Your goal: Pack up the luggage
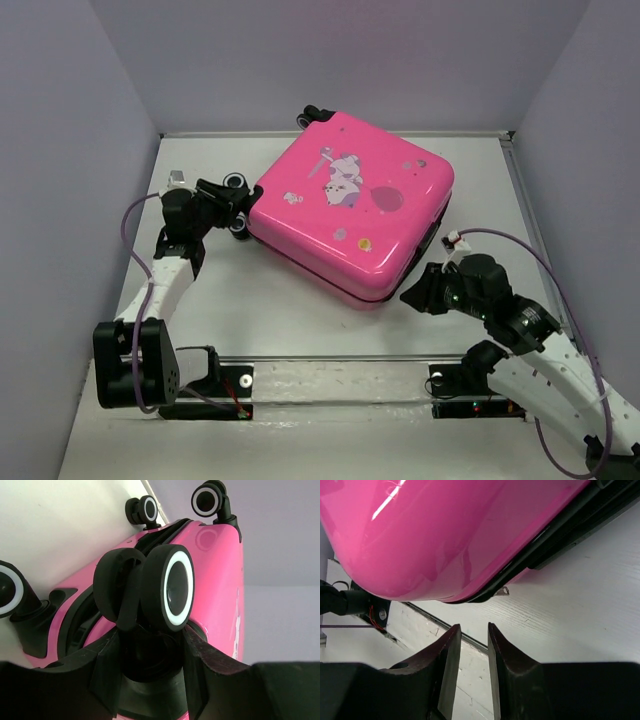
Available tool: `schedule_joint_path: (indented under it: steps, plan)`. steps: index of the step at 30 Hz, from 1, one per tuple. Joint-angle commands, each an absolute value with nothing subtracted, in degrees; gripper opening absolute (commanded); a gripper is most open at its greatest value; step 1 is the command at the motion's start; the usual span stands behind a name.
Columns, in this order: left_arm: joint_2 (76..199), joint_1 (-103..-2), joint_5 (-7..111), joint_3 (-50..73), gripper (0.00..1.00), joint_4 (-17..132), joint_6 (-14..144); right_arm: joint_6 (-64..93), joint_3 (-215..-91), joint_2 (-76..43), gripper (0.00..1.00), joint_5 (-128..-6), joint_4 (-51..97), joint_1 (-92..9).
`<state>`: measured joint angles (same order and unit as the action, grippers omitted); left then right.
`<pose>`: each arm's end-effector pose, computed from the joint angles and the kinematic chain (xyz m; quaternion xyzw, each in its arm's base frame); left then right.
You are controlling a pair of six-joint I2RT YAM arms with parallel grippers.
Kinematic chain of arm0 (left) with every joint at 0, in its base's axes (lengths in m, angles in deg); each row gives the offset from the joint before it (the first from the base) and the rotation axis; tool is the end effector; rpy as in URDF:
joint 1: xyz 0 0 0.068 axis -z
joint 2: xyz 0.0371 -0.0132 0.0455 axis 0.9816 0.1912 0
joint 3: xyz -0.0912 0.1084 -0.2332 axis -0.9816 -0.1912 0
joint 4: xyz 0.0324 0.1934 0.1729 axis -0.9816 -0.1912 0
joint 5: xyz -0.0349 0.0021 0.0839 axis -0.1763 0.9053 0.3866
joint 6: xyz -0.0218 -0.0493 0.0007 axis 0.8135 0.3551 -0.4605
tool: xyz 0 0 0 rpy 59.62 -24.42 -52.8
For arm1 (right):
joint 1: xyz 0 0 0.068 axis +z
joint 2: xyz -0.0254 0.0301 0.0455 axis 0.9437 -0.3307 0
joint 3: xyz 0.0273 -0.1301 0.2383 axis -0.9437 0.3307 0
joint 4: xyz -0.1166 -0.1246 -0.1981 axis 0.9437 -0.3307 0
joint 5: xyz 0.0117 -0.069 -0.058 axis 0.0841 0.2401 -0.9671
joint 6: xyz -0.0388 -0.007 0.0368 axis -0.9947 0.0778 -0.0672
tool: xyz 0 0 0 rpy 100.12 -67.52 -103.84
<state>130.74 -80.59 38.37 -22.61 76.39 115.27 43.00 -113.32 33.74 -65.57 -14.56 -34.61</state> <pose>0.2716 -0.0055 0.2693 -0.2908 0.7027 -0.4414 0.4763 0.0965 0.0774 0.2708 -0.0457 0.8747 0.3345 0.3478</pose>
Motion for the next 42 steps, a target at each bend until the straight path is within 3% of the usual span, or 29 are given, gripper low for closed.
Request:
schedule_joint_path:
  steps: [1, 2, 7, 9, 10, 12, 17, 20, 24, 31, 32, 37, 39, 42]
  plan:
    - [132.4, -81.8, 40.1, -17.3, 0.11, 82.0, 111.9, 44.9, -111.2, 29.8, 0.37, -66.3, -8.8, -34.3]
    - [132.6, -81.8, 40.1, -17.1, 0.15, 81.9, 111.8, 44.6, -110.8, 29.2, 0.38, -67.0, -7.2, -34.3]
    - [132.1, -82.2, 39.7, -16.0, 0.84, 80.0, 109.5, 39.3, -108.8, 22.8, 0.39, -66.5, 5.3, -34.3]
    - [130.0, -83.1, 40.3, -13.8, 0.98, 77.0, 107.6, 37.9, -108.8, 21.4, 0.36, -68.9, 7.9, -34.3]
    - [128.8, -83.3, 41.2, -12.9, 0.99, 75.6, 106.4, 37.3, -108.7, 21.0, 0.34, -70.1, 8.4, -34.3]
    - [125.2, -83.3, 44.9, -9.5, 0.99, 70.2, 102.2, 37.3, -107.3, 21.2, 0.24, -74.3, 10.1, -34.3]
    - [116.1, -82.9, 46.3, -9.1, 0.99, 63.9, 96.1, 39.5, -104.9, 21.0, 0.15, -76.8, 12.3, -34.3]
    - [112.1, -81.1, 43.4, -15.2, 0.97, 64.1, 95.7, 38.5, -103.6, 21.2, 0.10, -76.8, 14.8, -34.3]
    - [104.7, -81.1, 39.7, -26.6, 0.75, 60.2, 93.5, 35.0, -105.4, 17.9, 0.07, -77.8, 18.4, -34.3]
    - [102.6, -75.9, 36.6, -40.6, 0.53, 64.6, 99.4, 30.5, -112.1, 11.1, 0.07, -76.9, 20.1, -37.2]
    - [102.7, -74.2, 37.7, -41.0, 0.51, 65.1, 99.5, 30.3, -112.7, 10.8, 0.09, -76.4, 20.1, -37.2]
    - [102.8, -65.3, 42.7, -43.3, 0.36, 66.3, 100.0, 28.1, -109.9, 13.9, 0.43, -69.7, 19.1, -37.7]
    - [104.5, -60.4, 46.6, -44.2, 0.34, 68.4, 101.0, 29.3, -105.4, 18.3, 0.48, -66.0, 19.4, -37.7]
    - [108.8, -50.8, 52.0, -44.2, 0.34, 72.0, 101.8, 33.2, -101.7, 21.6, 0.46, -64.7, 21.9, -37.7]
